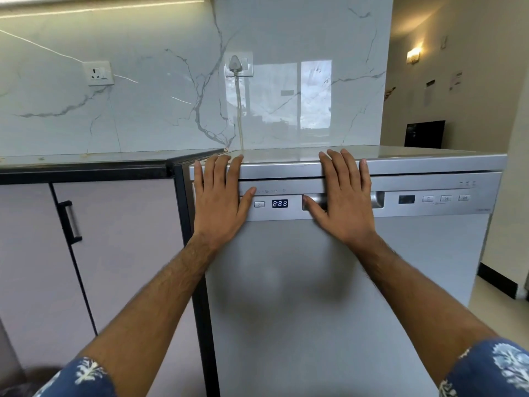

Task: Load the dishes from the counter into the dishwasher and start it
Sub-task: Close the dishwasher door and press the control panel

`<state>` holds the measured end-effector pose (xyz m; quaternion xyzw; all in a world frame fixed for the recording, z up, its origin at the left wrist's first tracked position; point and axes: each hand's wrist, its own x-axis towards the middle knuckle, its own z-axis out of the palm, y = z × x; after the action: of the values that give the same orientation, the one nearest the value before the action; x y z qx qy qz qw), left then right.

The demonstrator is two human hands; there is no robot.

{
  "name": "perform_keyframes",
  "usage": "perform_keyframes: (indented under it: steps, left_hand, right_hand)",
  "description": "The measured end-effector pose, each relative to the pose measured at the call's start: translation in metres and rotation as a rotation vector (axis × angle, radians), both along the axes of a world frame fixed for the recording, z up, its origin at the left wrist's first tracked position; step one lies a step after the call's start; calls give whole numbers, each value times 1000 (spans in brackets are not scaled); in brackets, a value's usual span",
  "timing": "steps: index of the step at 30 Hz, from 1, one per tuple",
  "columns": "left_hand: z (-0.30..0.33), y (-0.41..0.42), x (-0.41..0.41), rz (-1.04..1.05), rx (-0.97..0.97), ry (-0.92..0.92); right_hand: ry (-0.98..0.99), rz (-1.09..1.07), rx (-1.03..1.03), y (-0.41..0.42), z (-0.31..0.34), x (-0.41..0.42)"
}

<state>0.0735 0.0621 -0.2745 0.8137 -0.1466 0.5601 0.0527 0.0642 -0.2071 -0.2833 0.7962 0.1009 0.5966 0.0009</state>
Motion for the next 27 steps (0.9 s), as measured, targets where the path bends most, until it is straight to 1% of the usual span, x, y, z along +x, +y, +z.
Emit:
perform_keyframes:
  steps: [11,27]
  left_hand:
    - [-10,-1,6,52,8,-20]
    - [-9,-1,3,33,-10,-38]
  right_hand:
    - [-48,12,0,-2,-2,6]
    - [-35,49,10,-2,-1,2]
